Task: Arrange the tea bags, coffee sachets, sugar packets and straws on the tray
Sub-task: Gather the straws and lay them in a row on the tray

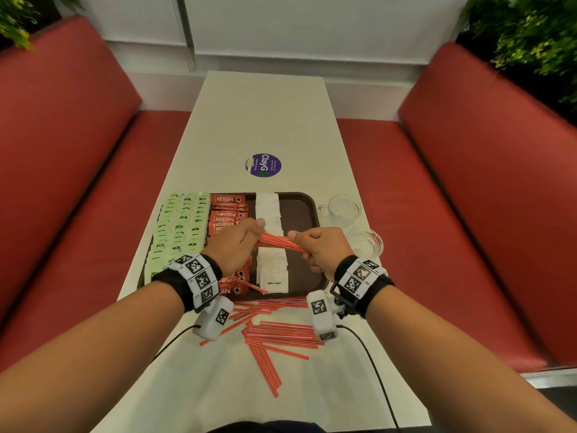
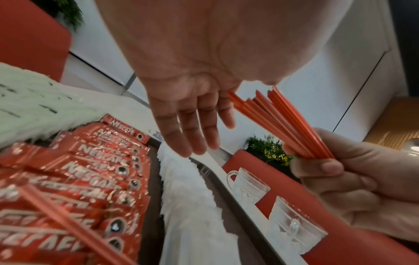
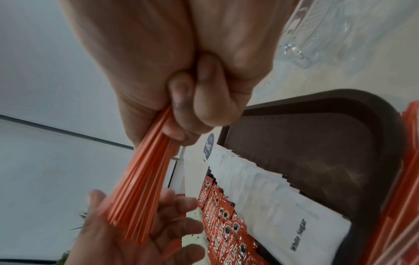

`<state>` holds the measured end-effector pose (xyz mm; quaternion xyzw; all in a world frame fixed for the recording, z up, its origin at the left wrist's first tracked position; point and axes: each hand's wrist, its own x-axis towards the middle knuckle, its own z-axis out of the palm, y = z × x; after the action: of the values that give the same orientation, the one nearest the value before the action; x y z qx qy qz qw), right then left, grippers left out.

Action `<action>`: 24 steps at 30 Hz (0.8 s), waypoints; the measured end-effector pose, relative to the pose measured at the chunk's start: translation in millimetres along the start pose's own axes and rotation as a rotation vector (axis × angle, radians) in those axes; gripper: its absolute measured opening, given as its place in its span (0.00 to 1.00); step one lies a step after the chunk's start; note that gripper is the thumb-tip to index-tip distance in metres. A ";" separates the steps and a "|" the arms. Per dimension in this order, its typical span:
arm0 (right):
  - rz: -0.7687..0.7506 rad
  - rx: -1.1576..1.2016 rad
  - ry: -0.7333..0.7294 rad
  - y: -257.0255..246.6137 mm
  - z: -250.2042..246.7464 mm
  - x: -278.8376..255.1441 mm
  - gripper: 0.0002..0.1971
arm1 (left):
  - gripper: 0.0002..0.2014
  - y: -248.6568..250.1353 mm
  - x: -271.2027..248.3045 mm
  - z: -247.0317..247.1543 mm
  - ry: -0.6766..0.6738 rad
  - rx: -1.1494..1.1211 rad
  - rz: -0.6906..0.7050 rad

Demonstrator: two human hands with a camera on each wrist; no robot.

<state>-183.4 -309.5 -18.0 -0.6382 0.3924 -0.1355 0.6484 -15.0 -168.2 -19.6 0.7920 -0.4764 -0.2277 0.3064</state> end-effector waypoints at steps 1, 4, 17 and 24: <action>0.001 -0.012 0.002 0.9 -0.2 0.4 0.20 | 0.35 -5.8 0.9 2.5 -0.004 -0.013 -0.021; -0.001 -0.058 0.016 3.6 -4.1 1.9 0.21 | 0.30 -21.1 0.7 5.9 -0.007 0.087 -0.052; -0.002 -0.175 0.013 18.2 -1.6 4.3 0.22 | 0.11 -51.4 -0.6 27.6 -0.314 0.748 0.185; 0.004 -0.247 0.039 21.2 -13.6 10.2 0.23 | 0.13 -38.7 10.5 -20.5 0.082 0.538 0.062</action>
<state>-192.9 -323.0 -39.5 -0.7095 0.4199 -0.0976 0.5574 26.9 -158.2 -33.0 0.8387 -0.5308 -0.0509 0.1107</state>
